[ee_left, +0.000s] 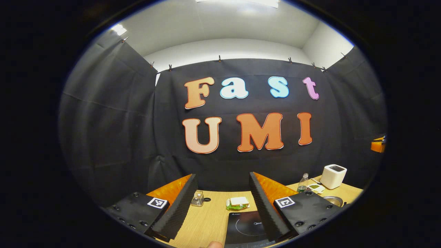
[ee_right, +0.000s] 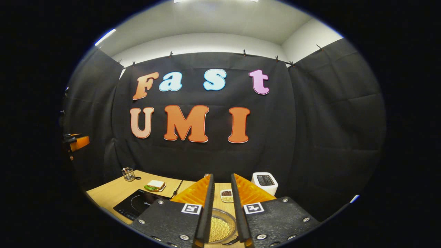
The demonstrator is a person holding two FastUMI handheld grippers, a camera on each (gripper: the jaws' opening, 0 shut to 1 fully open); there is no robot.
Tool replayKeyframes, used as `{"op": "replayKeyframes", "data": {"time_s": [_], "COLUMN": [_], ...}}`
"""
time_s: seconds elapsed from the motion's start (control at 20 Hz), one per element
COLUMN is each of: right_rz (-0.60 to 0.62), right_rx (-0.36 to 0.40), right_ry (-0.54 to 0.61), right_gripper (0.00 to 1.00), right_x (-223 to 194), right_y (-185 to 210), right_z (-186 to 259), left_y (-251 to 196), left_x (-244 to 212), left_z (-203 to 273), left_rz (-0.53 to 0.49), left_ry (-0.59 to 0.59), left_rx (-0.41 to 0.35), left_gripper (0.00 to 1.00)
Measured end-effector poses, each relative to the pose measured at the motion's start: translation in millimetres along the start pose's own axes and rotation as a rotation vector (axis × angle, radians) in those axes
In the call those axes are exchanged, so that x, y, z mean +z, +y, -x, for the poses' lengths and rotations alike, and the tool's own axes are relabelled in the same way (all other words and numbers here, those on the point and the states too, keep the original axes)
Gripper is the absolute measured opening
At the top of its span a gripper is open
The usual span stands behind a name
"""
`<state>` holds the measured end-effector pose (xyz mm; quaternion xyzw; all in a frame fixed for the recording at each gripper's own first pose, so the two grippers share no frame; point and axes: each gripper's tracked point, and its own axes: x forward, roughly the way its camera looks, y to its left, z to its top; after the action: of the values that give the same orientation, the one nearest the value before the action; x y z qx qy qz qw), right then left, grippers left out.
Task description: First push the handle of the pot to place it horizontally, then grasp the pot with both hands and set it on the induction cooktop.
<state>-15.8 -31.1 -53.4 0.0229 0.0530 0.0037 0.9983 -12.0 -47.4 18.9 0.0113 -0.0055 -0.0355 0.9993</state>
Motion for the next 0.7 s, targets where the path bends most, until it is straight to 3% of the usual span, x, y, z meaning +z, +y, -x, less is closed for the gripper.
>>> {"op": "replayKeyframes", "data": {"time_s": [0.05,0.15,0.4,0.7], "right_rz": [0.002,0.002,-0.015,0.003], "right_rx": [0.0,0.008,-0.003,0.009], "right_ry": [0.011,0.036,0.084,0.181], "right_gripper": [0.22,0.2,0.0,0.0], "right_x": [-6,-19,-48,-97], "right_y": [2,5,4,8], "right_z": [0,0,0,2], "left_y": [0,1,1,0], "left_x": [-1,-3,-3,-5], "left_z": [-1,-1,-3,-4], "left_rz": [0.001,0.005,0.005,0.007], "left_ry": [0.003,0.007,0.01,0.017], "left_rx": [0.002,0.0,0.004,0.005], "left_gripper": [0.98,0.99,0.99,0.99]}}
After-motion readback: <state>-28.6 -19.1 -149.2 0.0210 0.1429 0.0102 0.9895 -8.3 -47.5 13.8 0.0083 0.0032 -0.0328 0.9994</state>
